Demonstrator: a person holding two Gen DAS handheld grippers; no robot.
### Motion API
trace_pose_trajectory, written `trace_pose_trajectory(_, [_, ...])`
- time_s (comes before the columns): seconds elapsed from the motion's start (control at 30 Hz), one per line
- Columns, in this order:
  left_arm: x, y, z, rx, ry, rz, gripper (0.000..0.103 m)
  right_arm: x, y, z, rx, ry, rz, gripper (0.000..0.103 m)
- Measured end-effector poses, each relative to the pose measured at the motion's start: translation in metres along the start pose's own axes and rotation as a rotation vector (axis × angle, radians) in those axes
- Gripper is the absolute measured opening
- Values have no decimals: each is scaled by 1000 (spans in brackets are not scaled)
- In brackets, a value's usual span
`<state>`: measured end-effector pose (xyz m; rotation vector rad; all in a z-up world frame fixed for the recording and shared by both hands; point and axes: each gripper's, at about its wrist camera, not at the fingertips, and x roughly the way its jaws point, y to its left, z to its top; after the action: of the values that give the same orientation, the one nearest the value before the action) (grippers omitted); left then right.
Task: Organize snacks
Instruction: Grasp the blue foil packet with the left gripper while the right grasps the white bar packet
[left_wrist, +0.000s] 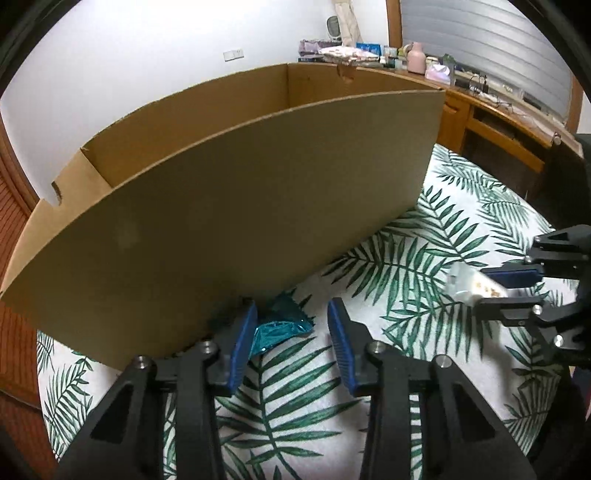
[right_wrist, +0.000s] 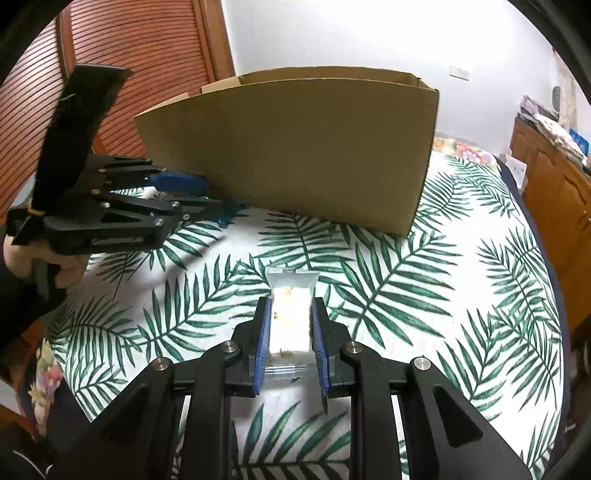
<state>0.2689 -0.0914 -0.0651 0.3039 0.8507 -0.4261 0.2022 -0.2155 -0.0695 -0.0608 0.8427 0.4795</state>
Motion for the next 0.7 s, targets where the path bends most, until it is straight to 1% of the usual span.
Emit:
trace_pose_trajectory(0.07, [5, 1, 1, 1, 23, 8, 39, 2, 0, 0, -2, 1, -10, 20])
trace_pose_trajectory(0.17, [11, 2, 1, 9, 64, 12, 39, -4, -1, -1, 18, -14, 6, 20])
trace_pose_trajectory(0.3, [12, 0, 1, 15, 95, -10, 39, -3, -8, -1, 46, -12, 31, 20])
trace_pose_trajectory(0.47, [11, -1, 0, 21, 108, -27, 46, -3, -7, -1, 40, -14, 39, 20])
trace_pose_trajectory(0.57, [15, -1, -1, 34, 125, -10, 50, -3, -7, -2, 36, -21, 37, 20])
trace_pose_trajectory(0.6, [18, 0, -2, 41, 136, 3, 50, -3, -6, -2, 35, -25, 35, 20])
trace_pose_trajectory(0.7, [18, 6, -2, 21, 135, -5, 51, -4, -6, -3, 31, -27, 35, 20])
